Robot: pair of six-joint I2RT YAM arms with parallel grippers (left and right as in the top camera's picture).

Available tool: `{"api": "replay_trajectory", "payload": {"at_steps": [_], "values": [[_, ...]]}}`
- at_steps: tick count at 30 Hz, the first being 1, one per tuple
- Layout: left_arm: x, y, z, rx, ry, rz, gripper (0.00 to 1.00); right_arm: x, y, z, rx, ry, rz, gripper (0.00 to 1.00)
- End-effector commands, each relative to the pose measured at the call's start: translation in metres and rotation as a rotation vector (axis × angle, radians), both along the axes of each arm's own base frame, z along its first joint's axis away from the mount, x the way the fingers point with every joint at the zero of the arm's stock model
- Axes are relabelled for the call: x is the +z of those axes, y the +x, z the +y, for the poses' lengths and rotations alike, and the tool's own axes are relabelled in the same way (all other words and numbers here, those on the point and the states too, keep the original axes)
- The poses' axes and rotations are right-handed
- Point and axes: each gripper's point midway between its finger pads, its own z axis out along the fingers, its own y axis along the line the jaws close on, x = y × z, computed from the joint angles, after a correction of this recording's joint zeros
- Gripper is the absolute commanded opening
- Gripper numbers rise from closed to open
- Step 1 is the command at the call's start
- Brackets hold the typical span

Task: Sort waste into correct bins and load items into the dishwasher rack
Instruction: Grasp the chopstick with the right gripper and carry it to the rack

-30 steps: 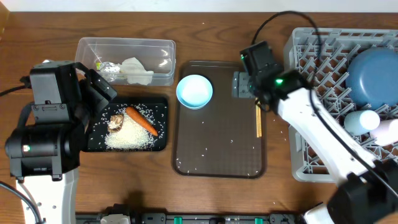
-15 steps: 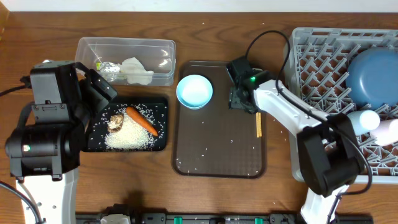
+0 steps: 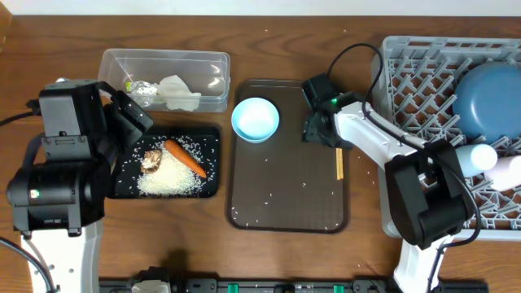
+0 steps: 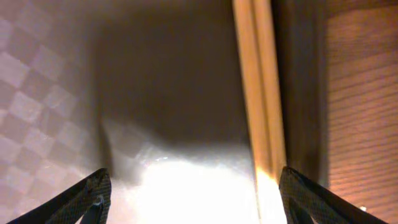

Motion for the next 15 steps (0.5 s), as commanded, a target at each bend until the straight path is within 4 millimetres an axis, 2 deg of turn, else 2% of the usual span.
{"api": "replay_trajectory", "payload": {"at_steps": [1, 7, 15], "values": [[0.000, 0.000, 0.002, 0.010, 0.011, 0.004, 0.98, -0.008, -0.006, 0.005, 0.000, 0.026, 0.024, 0.79], [0.000, 0.000, 0.002, 0.010, 0.011, 0.004, 0.98, -0.008, -0.006, 0.022, 0.084, 0.063, 0.019, 0.77], [0.000, 0.000, 0.002, 0.010, 0.011, 0.004, 0.98, -0.007, -0.008, 0.023, 0.059, 0.067, 0.020, 0.75]]}}
